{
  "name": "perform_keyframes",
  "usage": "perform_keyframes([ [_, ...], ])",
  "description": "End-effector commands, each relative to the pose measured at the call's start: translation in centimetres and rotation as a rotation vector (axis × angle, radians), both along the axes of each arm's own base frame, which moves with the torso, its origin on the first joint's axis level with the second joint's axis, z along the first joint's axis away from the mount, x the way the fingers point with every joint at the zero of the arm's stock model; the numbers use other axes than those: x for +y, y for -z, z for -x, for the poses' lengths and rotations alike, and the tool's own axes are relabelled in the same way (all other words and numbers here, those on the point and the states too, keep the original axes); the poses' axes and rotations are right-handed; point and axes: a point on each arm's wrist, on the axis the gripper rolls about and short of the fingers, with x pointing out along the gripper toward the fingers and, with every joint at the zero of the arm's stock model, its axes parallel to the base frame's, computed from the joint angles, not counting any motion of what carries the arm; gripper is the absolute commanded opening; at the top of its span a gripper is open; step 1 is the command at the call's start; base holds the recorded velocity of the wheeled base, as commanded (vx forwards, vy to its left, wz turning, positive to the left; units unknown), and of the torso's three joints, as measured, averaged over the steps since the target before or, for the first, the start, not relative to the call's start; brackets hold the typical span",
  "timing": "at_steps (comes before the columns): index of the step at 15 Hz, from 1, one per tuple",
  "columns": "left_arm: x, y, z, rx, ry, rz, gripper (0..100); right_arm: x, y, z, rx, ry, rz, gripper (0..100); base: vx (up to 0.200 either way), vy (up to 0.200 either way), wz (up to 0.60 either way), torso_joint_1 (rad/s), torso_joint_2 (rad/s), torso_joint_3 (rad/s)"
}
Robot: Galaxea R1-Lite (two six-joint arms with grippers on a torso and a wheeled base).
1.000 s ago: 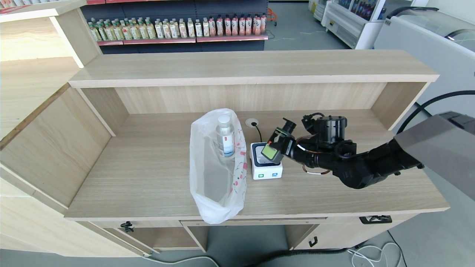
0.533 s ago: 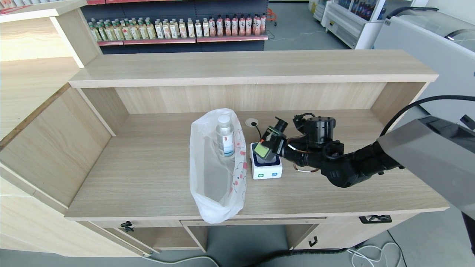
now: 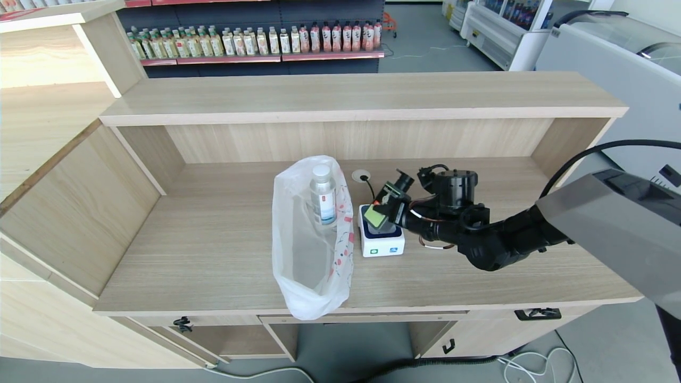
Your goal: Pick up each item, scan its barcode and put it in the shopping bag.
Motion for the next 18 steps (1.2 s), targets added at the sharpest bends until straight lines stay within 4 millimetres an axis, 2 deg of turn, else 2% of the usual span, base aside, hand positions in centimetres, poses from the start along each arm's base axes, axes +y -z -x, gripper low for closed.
perform_keyframes([
  [1,0.0,0.0,0.0,0.000,0.000,0.000,100,0.0,-0.4,0.1,-0.008,-0.001,-0.003,0,0.000,0.000,0.00,0.000,0.00,0.000],
  [3,0.0,0.0,0.0,0.000,0.000,0.000,100,-0.6,-3.5,0.9,-0.074,0.005,-0.029,0,0.000,0.000,0.00,0.000,0.00,0.000],
  [4,0.0,0.0,0.0,0.000,0.000,0.000,100,-1.6,-5.9,1.6,-0.132,0.017,-0.037,0,0.000,0.000,0.00,0.000,0.00,0.000],
  [5,0.0,0.0,0.0,0.000,0.000,0.000,100,-2.7,-7.4,2.3,-0.186,0.027,-0.011,0,0.000,0.000,0.00,0.000,0.00,0.000],
  [6,0.0,0.0,0.0,0.000,0.000,0.000,100,-4.2,-9.1,3.8,-0.254,0.037,0.049,0,0.000,0.000,0.00,0.000,0.00,0.000],
  [9,0.0,0.0,0.0,0.000,0.000,0.002,100,-9.4,-8.3,7.2,-0.458,0.096,0.475,0,0.000,0.000,0.00,0.000,0.00,0.000],
  [11,0.0,0.0,0.0,0.000,0.000,0.003,100,-10.2,-8.0,9.1,-0.540,0.142,0.519,0,0.000,0.000,0.00,0.000,0.00,0.000],
  [13,0.0,0.0,0.0,0.000,0.000,0.002,100,-10.6,-8.2,10.8,-0.540,0.141,0.521,0,0.000,0.000,0.00,0.000,0.00,0.000],
  [15,0.0,0.0,0.0,0.000,0.000,0.003,100,-10.8,-8.3,11.5,-0.536,0.140,0.522,0,0.000,0.000,0.00,0.000,0.00,0.000],
  [18,0.0,0.0,0.0,0.000,0.000,0.006,100,-10.8,-8.0,11.5,-0.522,0.136,0.513,0,0.000,0.200,0.00,0.002,0.00,0.004],
])
